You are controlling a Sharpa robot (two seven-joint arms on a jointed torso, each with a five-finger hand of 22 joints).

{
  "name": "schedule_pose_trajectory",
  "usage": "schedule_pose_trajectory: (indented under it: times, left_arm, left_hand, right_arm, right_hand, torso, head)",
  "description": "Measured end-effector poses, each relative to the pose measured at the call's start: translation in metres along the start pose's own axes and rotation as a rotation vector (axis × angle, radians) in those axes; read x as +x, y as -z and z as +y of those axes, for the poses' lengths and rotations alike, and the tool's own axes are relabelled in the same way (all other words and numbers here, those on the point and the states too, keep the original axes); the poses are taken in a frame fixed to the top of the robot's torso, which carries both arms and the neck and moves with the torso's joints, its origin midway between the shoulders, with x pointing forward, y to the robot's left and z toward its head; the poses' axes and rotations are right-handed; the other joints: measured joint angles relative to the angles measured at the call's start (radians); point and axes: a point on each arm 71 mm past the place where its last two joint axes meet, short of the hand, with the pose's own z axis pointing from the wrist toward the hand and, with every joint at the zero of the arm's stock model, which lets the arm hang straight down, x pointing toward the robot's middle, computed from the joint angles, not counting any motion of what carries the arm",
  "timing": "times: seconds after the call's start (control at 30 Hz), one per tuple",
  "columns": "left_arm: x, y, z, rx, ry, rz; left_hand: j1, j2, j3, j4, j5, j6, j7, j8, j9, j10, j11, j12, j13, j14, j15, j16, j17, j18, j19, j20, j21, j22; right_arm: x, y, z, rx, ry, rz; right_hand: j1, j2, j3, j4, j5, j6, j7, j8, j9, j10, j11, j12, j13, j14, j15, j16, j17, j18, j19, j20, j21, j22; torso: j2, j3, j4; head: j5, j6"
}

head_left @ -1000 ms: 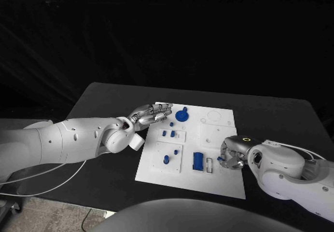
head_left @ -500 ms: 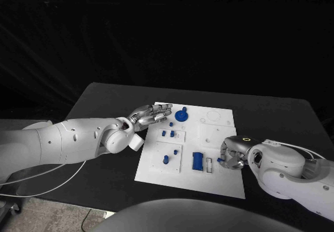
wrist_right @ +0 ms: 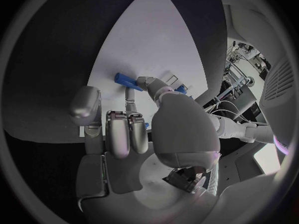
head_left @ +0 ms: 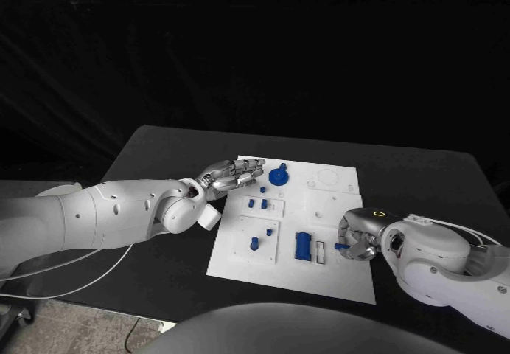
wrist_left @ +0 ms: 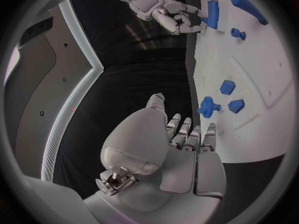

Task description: Assemble the parts on the task board

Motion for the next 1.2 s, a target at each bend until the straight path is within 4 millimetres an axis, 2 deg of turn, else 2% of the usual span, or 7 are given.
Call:
schedule_pose_trajectory:
  times: [0.23, 0.43, 0.73, 1.2]
  left_arm:
    - [0.000, 0.000, 0.000, -0.001, 0.000, 0.000]
    - [0.000, 0.000, 0.000, -0.001, 0.001, 0.001]
    - [0.001, 0.000, 0.000, -0.004, 0.002, 0.004]
    - [0.002, 0.000, 0.001, -0.008, 0.003, 0.005]
  left_hand:
    - [0.004, 0.004, 0.003, -0.003, 0.000, 0.000, 0.000, 0.000, 0.000, 0.000, 0.000, 0.000, 0.000, 0.000, 0.000, 0.000, 0.000, 0.000, 0.000, 0.000, 0.000, 0.000]
    - [0.004, 0.004, 0.005, -0.001, 0.000, 0.000, 0.000, 0.000, 0.001, 0.000, 0.000, 0.000, 0.001, 0.000, 0.000, 0.000, 0.000, 0.000, 0.004, -0.004, 0.000, 0.000]
    - [0.004, 0.004, 0.005, 0.000, 0.000, 0.004, 0.004, 0.000, 0.001, 0.000, 0.000, 0.000, 0.001, 0.004, 0.004, 0.000, 0.000, 0.000, 0.004, -0.004, 0.000, 0.001]
    - [0.004, 0.004, 0.005, 0.000, 0.000, 0.004, 0.004, 0.000, 0.001, 0.004, 0.004, 0.000, 0.001, 0.004, 0.004, 0.000, 0.000, 0.000, 0.007, 0.000, 0.000, 0.003]
  right_arm:
    - [-0.003, 0.005, -0.014, 0.040, -0.154, 0.053]
    - [-0.012, 0.008, -0.020, 0.072, -0.336, 0.102]
    - [-0.007, 0.008, -0.023, 0.113, -0.556, 0.206]
    - [0.001, 0.000, -0.025, 0.164, -0.704, 0.263]
  right_hand:
    - [-0.021, 0.020, -0.006, 0.019, 0.000, 0.004, 0.003, 0.004, -0.001, 0.000, 0.000, 0.000, 0.000, 0.000, 0.000, 0.000, 0.000, 0.000, 0.000, 0.000, 0.004, 0.000]
    - [-0.040, 0.023, -0.002, 0.029, -0.001, 0.004, 0.003, 0.003, 0.001, 0.000, 0.000, 0.000, 0.000, 0.000, 0.000, 0.000, 0.000, 0.000, 0.003, -0.003, 0.008, 0.000]
    - [-0.050, 0.034, -0.005, 0.039, -0.043, 0.004, 0.003, 0.003, 0.002, 0.000, 0.000, 0.000, 0.000, 0.000, 0.000, 0.000, 0.000, 0.000, 0.003, -0.003, 0.008, 0.000]
    - [-0.054, 0.034, -0.008, 0.042, -0.056, 0.004, 0.003, -0.001, 0.008, 0.000, 0.000, 0.000, 0.000, 0.000, 0.000, -0.008, 0.000, 0.000, 0.003, -0.003, -0.009, 0.000]
  torso:
    - [0.000, 0.0002, -0.0005]
    - [-0.001, 0.0000, -0.0005]
    - [0.000, -0.0001, 0.0000]
    - [-0.001, -0.0003, 0.0000]
  head:
    - [0.000, 0.000]
    - [-0.004, 0.000]
    - [-0.004, 0.000]
    - [-0.009, 0.000]
